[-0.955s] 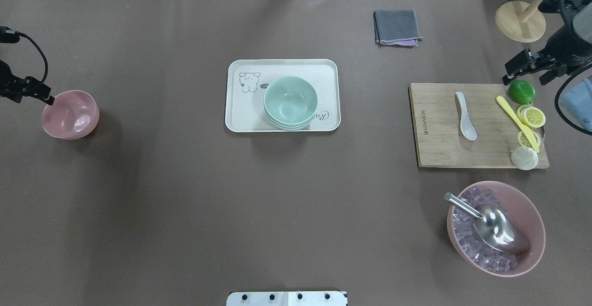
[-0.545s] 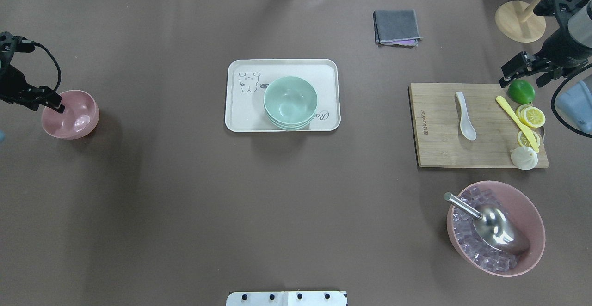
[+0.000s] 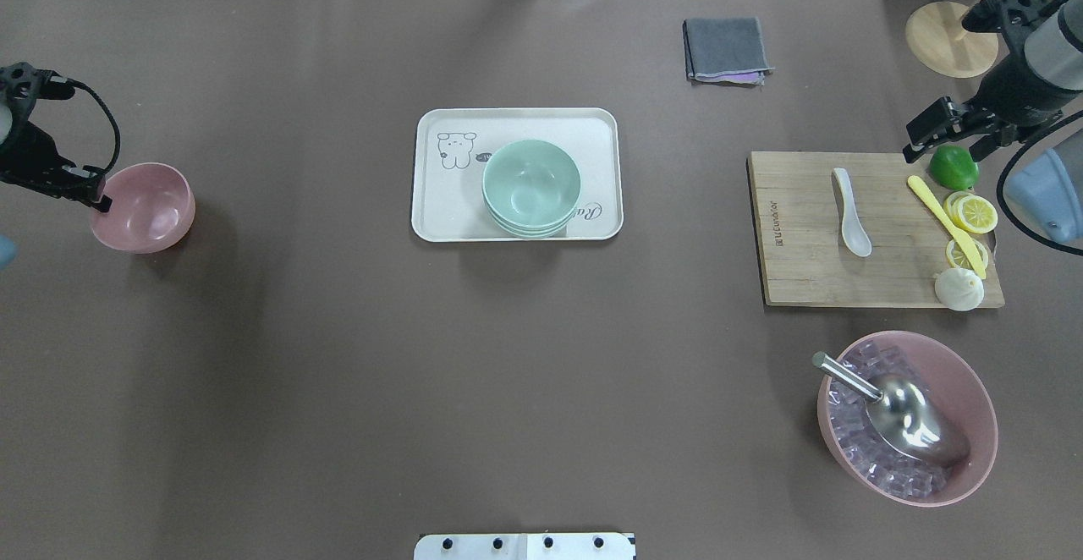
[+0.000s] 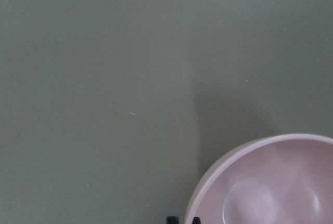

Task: Stack pink bowl on green and place spoon
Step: 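Lower left gripper onto pink bowl rim while right gripper descends toward white spoon, then carry pink bowl onto green bowl with left gripper while right grasps spoon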

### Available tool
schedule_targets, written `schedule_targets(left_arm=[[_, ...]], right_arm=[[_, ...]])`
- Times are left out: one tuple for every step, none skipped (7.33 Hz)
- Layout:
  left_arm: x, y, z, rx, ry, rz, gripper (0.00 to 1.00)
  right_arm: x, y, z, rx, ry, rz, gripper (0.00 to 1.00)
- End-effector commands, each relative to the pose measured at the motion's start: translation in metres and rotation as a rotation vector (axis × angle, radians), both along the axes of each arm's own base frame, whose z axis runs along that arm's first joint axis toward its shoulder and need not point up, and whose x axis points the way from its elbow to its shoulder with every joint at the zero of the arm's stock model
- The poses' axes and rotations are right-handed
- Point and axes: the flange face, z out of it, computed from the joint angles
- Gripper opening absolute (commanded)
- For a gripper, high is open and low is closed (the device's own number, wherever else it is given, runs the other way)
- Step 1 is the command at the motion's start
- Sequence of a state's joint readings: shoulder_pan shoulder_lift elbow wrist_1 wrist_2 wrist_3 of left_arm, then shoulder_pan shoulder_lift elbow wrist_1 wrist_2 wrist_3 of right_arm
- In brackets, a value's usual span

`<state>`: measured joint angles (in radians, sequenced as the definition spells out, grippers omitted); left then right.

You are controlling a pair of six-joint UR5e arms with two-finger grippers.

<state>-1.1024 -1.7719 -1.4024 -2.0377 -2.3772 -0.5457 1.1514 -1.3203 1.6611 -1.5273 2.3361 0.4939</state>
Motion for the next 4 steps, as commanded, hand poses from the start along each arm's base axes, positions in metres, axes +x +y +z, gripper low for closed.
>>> schedule_targets(left_arm=[[0.024,-0.025,-0.085,-0.060,0.177,0.030,0.00],[0.038,-0.048,-0.140,-0.095,0.208,-0.028,0.00],[0.061,-0.058,-0.188,-0.122,0.237,-0.049,0.00],[0.081,-0.059,-0.218,-0.131,0.254,-0.046,0.00]], right_arm=[[-0.040,-0.008,-0.005,-0.003,-0.031,0.017,1.00],[-0.061,-0.004,0.002,-0.021,-0.053,0.047,1.00],[-0.075,-0.003,0.015,-0.026,-0.052,0.039,1.00],[-0.081,-0.003,0.024,-0.033,-0.038,0.035,1.00]])
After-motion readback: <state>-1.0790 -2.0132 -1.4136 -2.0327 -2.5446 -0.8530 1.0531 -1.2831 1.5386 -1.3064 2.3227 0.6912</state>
